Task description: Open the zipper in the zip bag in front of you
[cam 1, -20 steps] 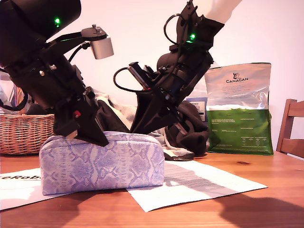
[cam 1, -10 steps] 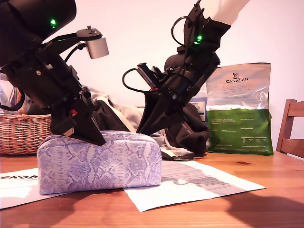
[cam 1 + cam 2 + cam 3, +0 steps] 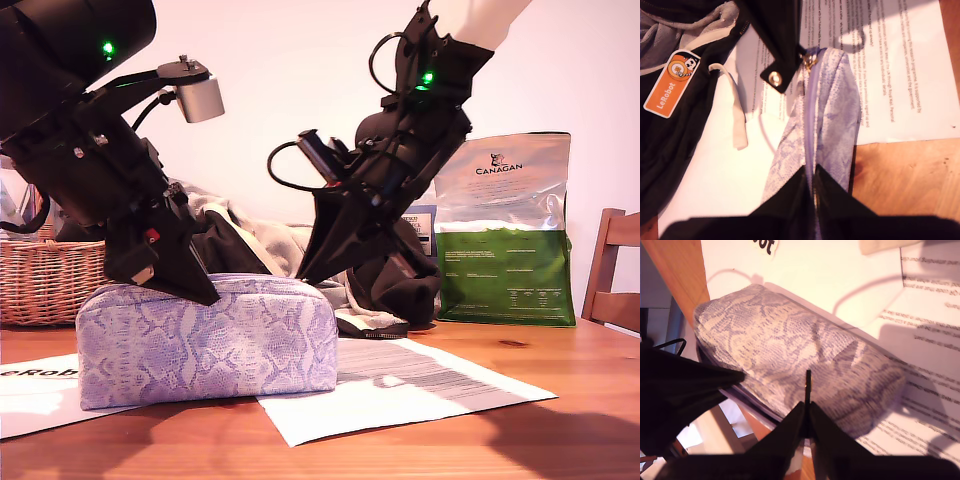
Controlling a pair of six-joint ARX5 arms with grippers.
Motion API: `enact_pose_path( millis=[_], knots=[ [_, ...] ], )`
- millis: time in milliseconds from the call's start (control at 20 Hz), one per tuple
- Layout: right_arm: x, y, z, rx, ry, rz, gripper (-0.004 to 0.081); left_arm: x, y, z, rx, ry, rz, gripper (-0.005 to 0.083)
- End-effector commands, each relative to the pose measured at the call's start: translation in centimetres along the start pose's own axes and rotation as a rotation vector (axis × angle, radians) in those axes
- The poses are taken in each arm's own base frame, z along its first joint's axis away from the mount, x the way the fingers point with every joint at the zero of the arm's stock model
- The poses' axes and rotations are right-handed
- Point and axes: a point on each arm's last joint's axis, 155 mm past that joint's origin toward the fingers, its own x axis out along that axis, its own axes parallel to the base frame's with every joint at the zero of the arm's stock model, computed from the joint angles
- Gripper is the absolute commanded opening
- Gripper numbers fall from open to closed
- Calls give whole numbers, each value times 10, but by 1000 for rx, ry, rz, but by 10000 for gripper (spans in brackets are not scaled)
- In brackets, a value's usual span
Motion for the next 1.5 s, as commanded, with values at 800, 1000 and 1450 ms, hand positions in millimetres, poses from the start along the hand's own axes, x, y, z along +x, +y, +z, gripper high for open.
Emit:
enact_pose_path(
  millis=[800,1000,1450],
  knots=[
    [-11,-40,-7,-15,21,-226,14,-1,0,-14,-49,27,-14,-24],
    [-9,-38,-8,-17,26,-226,332,-1,-3,-12,-47,16,-30,-23],
    [-27,-49,-7,48,-2,-224,342,-1,-2,-10,-46,11,-28,-23]
  ],
)
